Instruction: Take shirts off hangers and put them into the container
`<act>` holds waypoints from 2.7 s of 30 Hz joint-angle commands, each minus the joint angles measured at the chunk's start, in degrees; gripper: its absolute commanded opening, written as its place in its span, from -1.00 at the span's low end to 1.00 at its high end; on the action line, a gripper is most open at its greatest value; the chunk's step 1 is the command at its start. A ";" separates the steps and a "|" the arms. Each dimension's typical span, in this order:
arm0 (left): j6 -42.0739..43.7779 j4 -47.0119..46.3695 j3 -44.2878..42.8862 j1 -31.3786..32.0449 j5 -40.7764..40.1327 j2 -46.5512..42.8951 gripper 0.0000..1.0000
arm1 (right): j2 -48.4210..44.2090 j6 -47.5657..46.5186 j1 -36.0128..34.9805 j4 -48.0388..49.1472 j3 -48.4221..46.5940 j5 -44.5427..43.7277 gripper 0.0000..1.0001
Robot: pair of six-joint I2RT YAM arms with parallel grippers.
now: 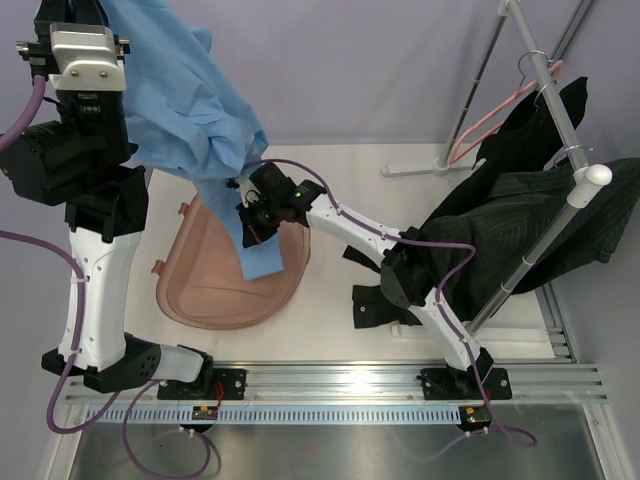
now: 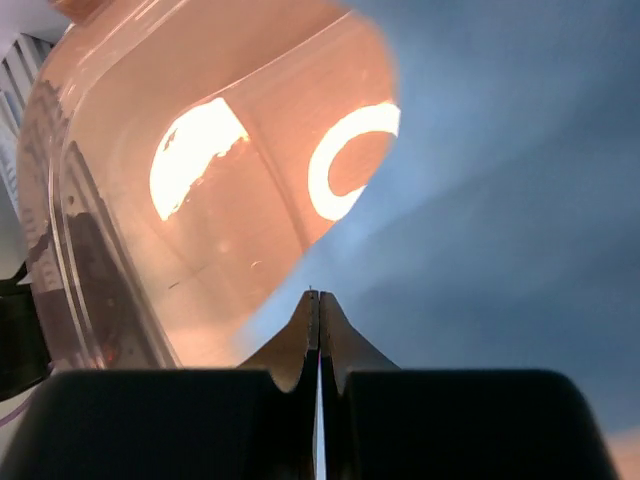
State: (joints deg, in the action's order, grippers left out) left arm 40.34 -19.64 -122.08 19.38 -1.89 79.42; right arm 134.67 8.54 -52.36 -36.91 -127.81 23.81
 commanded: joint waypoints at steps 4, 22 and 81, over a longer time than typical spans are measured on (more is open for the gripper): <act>0.27 -2.60 3.68 -0.30 0.05 -3.74 -1.00 | 4.91 -4.05 -0.02 -10.30 -13.62 6.76 -1.00; -26.94 21.03 27.29 -0.39 -10.15 -18.23 -1.00 | -35.77 6.49 -2.49 8.43 36.39 -5.79 -1.00; -54.41 47.50 60.31 1.07 2.59 -29.76 0.74 | -77.64 14.57 -15.14 2.00 69.44 -22.67 -1.00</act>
State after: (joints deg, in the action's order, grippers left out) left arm -17.26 28.21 -55.53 16.05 2.42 51.44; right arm 55.75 20.80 -66.48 -40.53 -60.07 2.63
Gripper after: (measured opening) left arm 0.873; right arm 0.009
